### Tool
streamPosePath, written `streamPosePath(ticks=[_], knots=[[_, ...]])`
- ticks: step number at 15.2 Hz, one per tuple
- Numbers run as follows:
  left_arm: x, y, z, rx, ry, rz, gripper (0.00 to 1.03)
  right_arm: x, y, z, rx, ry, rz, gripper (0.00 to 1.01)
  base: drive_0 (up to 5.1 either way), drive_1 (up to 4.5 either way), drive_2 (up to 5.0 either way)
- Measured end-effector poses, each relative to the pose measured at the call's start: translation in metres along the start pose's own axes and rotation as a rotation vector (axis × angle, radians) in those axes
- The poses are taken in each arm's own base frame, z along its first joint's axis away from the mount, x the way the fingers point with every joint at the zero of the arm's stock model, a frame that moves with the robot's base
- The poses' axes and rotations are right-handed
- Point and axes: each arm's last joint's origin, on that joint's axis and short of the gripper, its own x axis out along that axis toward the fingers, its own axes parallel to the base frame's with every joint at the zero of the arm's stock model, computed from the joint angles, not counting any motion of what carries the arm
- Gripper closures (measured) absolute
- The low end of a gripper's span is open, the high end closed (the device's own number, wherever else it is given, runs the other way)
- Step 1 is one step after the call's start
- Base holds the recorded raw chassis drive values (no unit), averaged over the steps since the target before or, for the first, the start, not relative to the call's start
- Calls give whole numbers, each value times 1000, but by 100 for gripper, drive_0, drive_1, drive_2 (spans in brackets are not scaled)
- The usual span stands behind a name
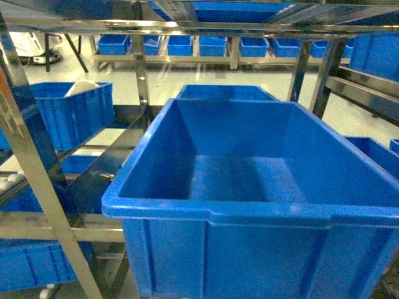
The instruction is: Place green bowl on second shelf with right arm
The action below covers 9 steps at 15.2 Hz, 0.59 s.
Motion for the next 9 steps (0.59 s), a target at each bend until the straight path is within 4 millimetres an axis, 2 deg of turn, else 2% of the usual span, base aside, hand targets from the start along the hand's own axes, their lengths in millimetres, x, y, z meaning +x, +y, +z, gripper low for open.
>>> streamPosePath(ticks=[9], knots=[[0,0,1,0,-5,-1,5,0,0,0,1,4,0,99,-337,482,-166]])
